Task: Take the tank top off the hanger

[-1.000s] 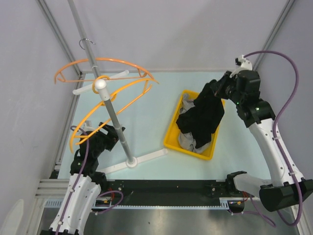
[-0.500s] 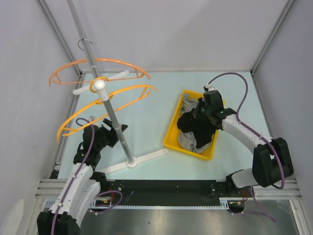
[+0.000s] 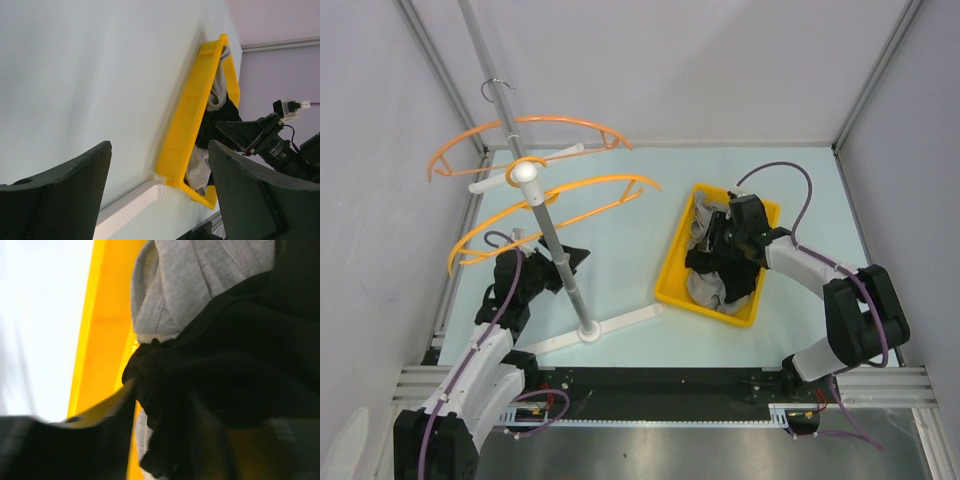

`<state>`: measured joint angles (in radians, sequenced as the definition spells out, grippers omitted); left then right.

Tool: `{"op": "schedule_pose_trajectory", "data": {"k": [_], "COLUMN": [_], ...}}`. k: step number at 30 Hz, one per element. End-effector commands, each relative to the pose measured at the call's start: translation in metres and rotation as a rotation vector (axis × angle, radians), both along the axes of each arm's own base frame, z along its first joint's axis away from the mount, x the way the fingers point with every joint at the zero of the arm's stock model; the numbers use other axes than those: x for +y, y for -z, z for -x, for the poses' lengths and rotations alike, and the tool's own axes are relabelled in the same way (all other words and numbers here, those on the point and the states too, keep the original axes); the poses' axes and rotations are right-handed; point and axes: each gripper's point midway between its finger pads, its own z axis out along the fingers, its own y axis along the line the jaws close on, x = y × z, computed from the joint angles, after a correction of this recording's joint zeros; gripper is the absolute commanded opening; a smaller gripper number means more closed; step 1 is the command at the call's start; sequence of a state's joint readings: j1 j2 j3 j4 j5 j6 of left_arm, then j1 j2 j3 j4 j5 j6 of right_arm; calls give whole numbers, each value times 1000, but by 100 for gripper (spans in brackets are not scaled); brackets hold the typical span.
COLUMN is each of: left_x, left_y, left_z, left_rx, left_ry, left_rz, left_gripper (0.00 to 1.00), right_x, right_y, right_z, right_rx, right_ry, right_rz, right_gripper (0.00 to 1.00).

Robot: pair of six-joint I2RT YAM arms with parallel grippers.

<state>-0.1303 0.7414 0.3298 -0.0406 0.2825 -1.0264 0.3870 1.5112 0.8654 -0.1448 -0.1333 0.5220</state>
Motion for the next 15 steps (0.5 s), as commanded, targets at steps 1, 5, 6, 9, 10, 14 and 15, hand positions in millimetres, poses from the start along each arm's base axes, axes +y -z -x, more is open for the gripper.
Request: {"op": "schedule_pose_trajectory", "data": {"k": [1,5,6,9,10,14,15], "left_x": [-10,-13,-15,-20,-23,-35,-37], "left_y": [-32,-39,-41,-42,-43,-32,-34], "left_z": [-12,-20,-22,-23,-22,-7,-2], "left_rx": [-155,-195,-196,-205,-213,-226,-240], "left_ry": [60,82,90,125,142,214,226], "left_rz": [9,-14,-19,-27,-21,-4,12], "left_gripper": [83,83,83,83,83,84,84], "right_x": [-22,-32,-34,-38,-33,-5,0], "right_y": [-38,-65,-68,-87,-94,-135,-129], "right_z": [-3,7,12,21,25,47,55], "right_rx": [-88,-134,-130,-178,-194,-309,-300], "right_ry": [23,25,21,21,0,-96,-121], "right_rz": [122,189,202,185,155,-59,-96], "right_gripper": [67,99,100,100,100,100,100]}}
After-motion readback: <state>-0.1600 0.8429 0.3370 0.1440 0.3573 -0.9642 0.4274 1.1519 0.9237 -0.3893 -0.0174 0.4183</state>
